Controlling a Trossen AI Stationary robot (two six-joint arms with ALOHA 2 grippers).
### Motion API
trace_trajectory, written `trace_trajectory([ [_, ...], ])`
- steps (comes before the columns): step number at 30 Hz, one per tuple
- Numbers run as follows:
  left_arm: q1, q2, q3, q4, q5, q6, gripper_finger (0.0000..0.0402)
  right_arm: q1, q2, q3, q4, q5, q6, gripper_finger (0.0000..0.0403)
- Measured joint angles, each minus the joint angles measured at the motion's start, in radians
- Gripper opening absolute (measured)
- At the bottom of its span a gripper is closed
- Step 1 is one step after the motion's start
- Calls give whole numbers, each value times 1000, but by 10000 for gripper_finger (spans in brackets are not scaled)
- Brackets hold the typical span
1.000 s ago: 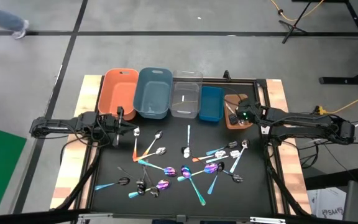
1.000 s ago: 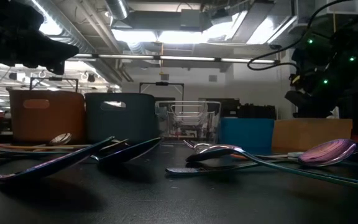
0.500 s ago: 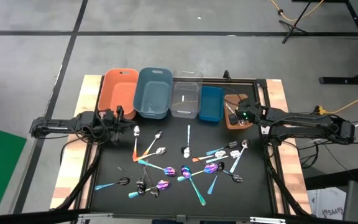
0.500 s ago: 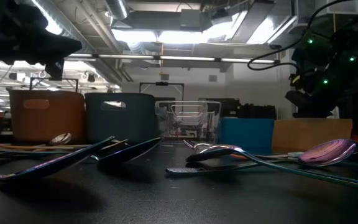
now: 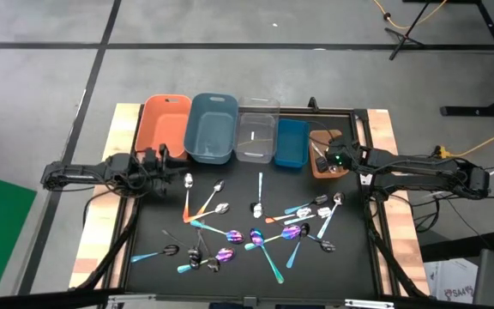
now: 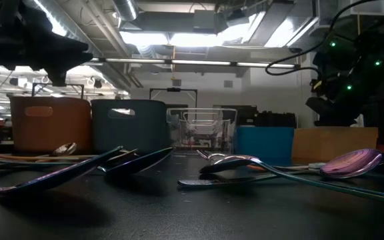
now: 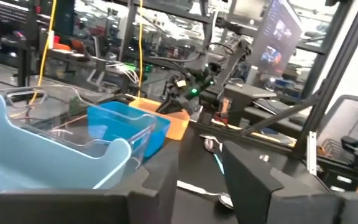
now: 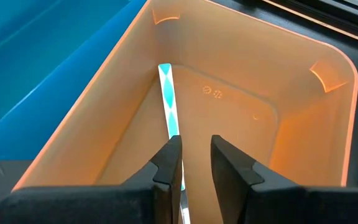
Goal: Sort silverware by color (type)
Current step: Put the orange spoon into the left orange bin
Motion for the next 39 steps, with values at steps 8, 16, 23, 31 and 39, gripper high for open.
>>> trace_trajectory([
  [8,0,4,13,93,0,-51,126,0,0,0,0,0,0,74],
  [16,0,101,141,80,-19,-60,125,0,0,0,0,-1,0,74],
  [23,0,246,295,-28,-19,-130,125,0,0,0,0,-7,0,74],
  [31,0,431,458,-295,-11,-328,125,0,0,1,0,-7,0,74],
  [39,-1,603,536,-355,131,-507,125,1,0,1,1,-7,0,74],
])
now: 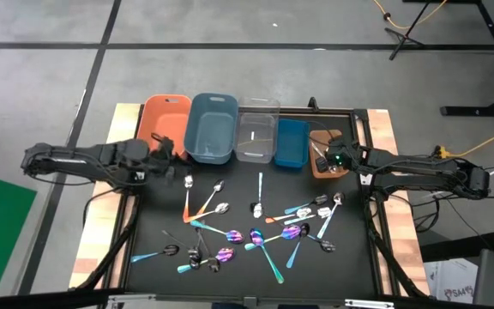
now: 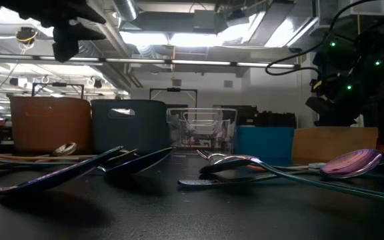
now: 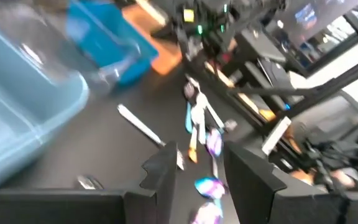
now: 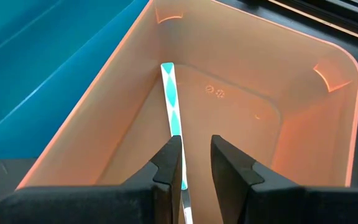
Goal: Sort silverware by color (type)
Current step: Put the orange spoon into the left orange bin
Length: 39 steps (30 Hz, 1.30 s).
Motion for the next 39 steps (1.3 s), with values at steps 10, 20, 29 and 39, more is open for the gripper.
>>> trace_trajectory([
  [10,-16,133,3,-183,144,-356,125,0,0,0,0,0,0,74],
  [20,-47,233,3,-438,175,-557,125,0,0,0,0,0,0,74],
  [29,-47,372,3,-460,55,-589,125,0,0,0,0,0,0,74],
  [39,-47,561,3,-430,52,-593,125,0,0,0,0,0,0,74],
])
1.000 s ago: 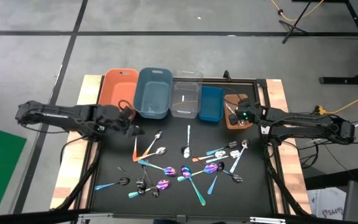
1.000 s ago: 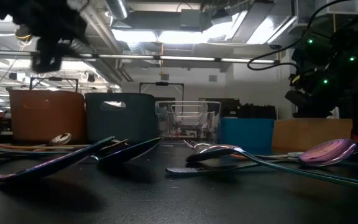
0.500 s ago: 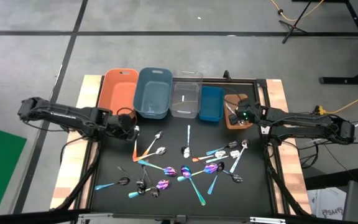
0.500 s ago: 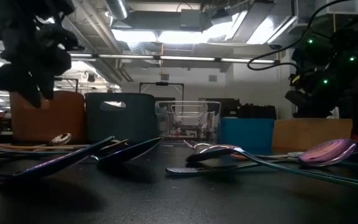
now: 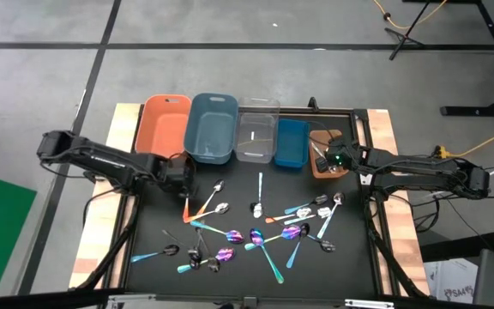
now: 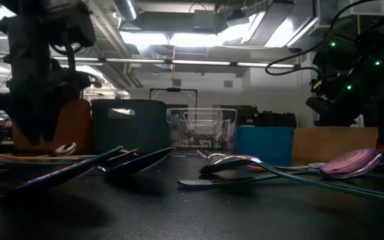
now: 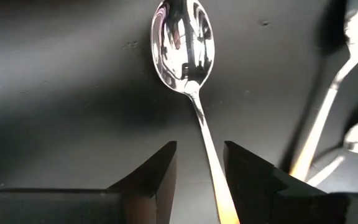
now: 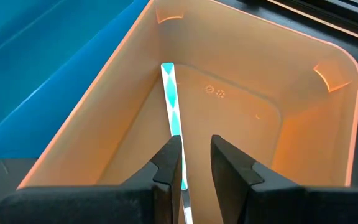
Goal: Sort silverware by color (type)
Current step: Put the orange spoon into the left orange bin
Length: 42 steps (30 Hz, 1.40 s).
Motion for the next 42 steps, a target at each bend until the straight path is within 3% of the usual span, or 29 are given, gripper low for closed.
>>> trace_trajectory([
  [11,1,121,0,56,-7,-34,125,0,0,0,0,0,0,74],
  [42,1,125,-1,99,-96,-131,125,0,0,0,1,0,0,74],
])
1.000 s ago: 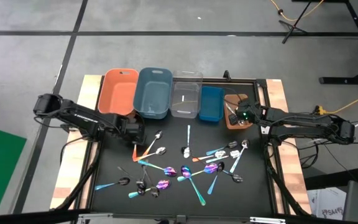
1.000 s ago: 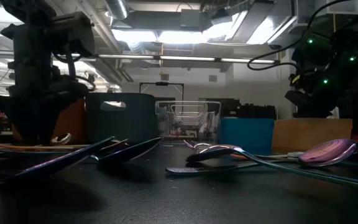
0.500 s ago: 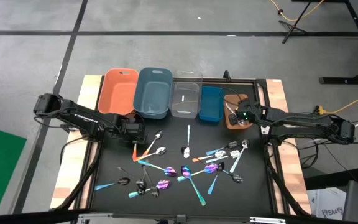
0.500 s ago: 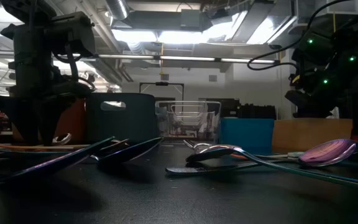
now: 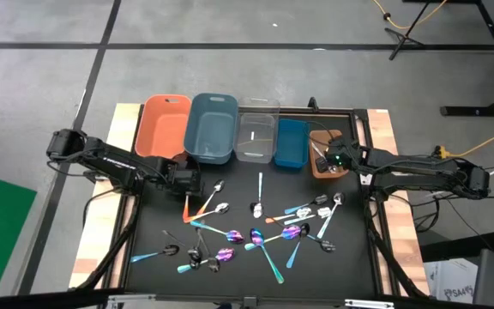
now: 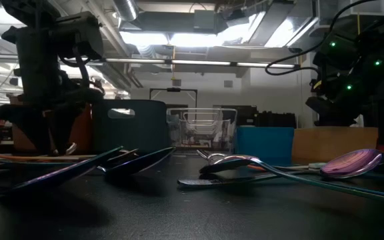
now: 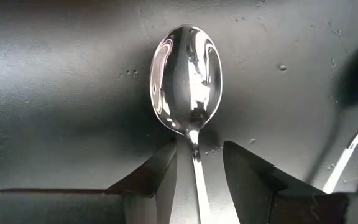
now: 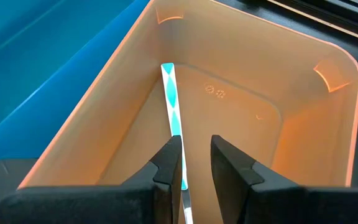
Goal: Sort silverware by color (type)
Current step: Put the orange spoon into the left orange bin
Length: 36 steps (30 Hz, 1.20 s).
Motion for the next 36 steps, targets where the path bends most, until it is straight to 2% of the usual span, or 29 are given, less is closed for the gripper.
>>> trace_trajectory([
  [11,0,0,0,-12,20,9,122,0,0,0,0,0,0,74],
  [27,0,0,0,-33,25,38,22,0,0,0,0,0,0,74],
  [36,0,-2,1,-94,20,138,4,0,0,0,0,0,0,74],
])
